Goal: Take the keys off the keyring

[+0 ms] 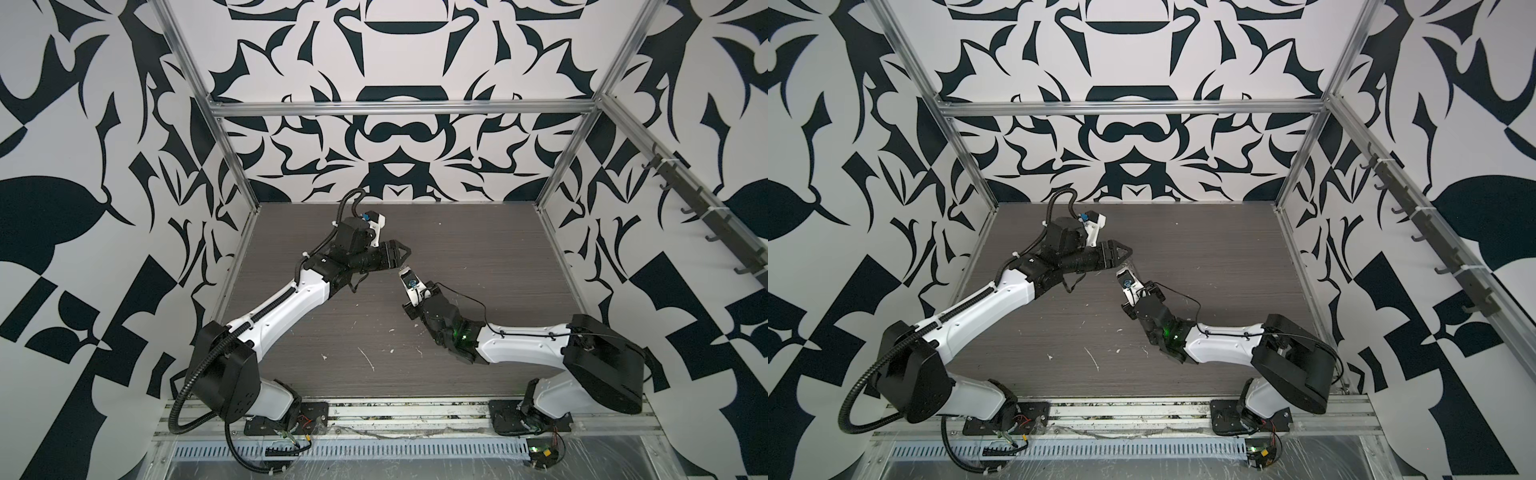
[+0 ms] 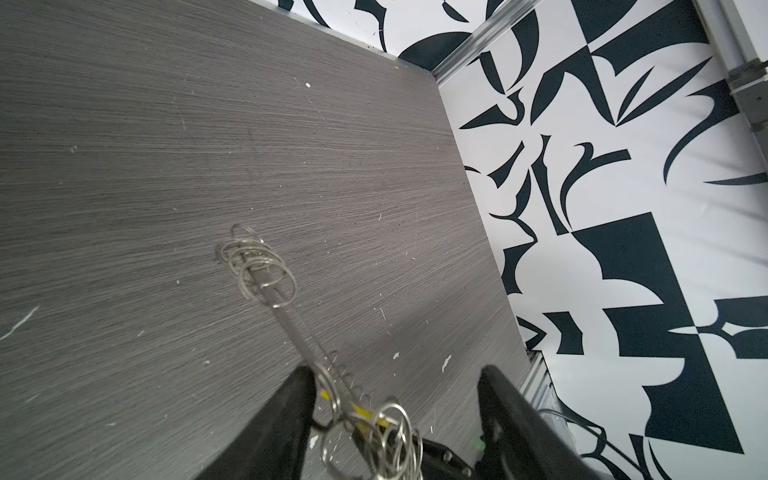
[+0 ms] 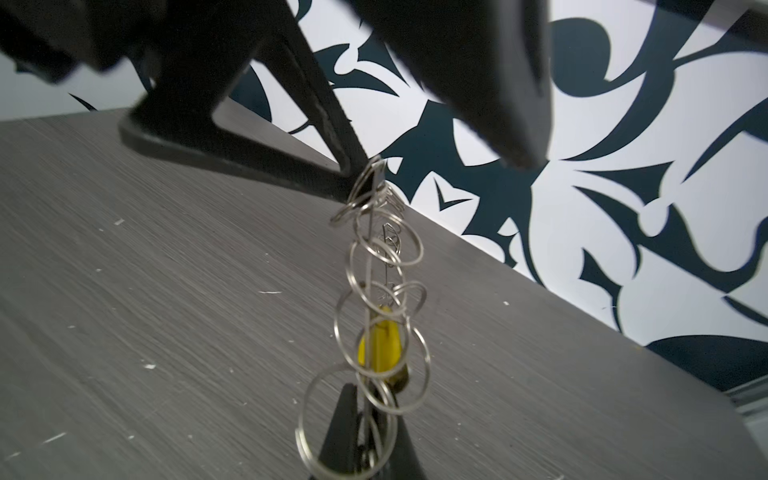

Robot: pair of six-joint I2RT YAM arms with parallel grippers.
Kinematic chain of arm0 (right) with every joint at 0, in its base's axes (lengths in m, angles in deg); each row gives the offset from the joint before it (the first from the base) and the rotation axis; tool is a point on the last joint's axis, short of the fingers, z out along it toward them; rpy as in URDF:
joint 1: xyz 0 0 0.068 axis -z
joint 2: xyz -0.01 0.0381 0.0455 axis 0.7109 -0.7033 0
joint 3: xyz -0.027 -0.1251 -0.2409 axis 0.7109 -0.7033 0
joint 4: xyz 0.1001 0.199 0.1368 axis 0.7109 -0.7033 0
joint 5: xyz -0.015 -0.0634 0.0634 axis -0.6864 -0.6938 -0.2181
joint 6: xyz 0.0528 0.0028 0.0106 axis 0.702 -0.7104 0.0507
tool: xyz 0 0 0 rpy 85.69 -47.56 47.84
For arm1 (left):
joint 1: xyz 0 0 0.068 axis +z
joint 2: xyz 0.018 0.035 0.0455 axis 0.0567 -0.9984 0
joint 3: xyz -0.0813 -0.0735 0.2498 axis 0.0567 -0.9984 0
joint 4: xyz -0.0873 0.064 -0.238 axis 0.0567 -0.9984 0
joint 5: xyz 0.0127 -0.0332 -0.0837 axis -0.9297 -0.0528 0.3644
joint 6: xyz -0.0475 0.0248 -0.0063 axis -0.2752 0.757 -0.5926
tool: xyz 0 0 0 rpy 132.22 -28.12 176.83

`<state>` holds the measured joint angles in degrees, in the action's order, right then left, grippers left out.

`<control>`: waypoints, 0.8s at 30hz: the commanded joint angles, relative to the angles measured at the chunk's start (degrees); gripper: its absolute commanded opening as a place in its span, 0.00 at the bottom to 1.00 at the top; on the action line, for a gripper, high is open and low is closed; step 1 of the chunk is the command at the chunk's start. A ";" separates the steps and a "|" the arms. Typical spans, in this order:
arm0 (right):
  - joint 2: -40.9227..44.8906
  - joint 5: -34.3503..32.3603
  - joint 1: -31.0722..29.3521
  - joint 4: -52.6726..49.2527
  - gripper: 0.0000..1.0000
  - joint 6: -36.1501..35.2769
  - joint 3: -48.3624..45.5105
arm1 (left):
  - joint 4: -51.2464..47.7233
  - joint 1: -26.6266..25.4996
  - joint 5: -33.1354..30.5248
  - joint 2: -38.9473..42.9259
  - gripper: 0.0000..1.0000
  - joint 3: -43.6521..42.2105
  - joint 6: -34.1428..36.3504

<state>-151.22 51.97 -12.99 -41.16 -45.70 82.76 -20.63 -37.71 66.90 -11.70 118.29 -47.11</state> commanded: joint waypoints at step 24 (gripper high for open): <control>-2.02 -7.48 -1.89 21.92 0.00 -13.84 3.67 | -2.54 1.32 2.55 0.41 0.68 3.53 -6.27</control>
<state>-153.75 43.32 -14.09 -25.95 -57.89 83.61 -25.07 -36.64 68.39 -10.89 121.04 -52.01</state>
